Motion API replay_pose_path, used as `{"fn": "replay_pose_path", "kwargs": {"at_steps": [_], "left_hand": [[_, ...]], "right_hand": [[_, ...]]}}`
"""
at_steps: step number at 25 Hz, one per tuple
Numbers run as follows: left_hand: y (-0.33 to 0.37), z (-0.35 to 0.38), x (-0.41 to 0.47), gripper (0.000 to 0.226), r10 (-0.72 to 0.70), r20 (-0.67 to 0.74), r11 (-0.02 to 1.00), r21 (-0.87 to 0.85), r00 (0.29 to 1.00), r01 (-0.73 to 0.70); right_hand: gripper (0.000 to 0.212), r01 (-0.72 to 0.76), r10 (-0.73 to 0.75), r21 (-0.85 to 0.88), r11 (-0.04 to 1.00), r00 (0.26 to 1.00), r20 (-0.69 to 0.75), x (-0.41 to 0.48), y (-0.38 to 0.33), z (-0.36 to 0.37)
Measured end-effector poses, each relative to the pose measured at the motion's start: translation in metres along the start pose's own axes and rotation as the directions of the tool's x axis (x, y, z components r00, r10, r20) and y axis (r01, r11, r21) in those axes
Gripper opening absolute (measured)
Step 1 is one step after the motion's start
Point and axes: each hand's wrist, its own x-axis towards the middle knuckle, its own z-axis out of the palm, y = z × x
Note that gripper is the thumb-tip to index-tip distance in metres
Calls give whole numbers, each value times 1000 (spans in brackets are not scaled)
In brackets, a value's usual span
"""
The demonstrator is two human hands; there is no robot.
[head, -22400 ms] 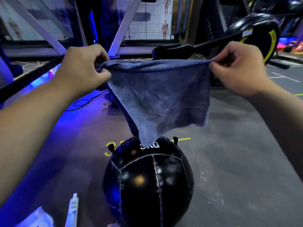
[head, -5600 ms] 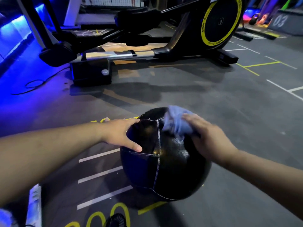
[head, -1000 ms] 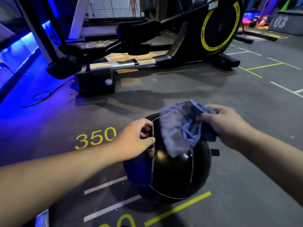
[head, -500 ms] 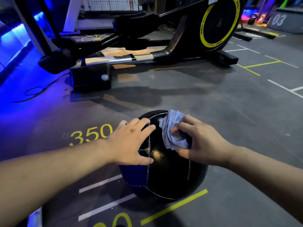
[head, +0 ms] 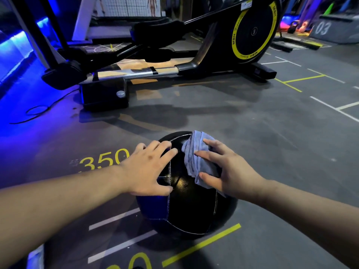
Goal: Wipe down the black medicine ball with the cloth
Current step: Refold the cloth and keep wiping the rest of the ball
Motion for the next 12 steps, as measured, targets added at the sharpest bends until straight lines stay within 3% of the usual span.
{"fn": "replay_pose_path", "kwargs": {"at_steps": [2,5,9,10,12], "left_hand": [[-1,2,0,99,2,-8,1000,20,1000,-2],[-4,5,-2,100,-6,2,1000,16,1000,6],[-17,7,-2,99,-18,22,999,-36,1000,19],[-22,7,-4,98,-23,30,998,-62,999,25],[-33,9,-9,97,-32,52,993,-111,998,38]], "right_hand": [[40,185,-193,-111,976,979,-64,-15,7,3],[29,407,-417,-291,866,909,30,-47,19,7],[19,548,-517,-200,812,835,190,-86,14,7],[19,544,-508,-148,826,832,223,-94,13,6],[18,400,-384,-40,916,899,212,-105,15,3]]}}
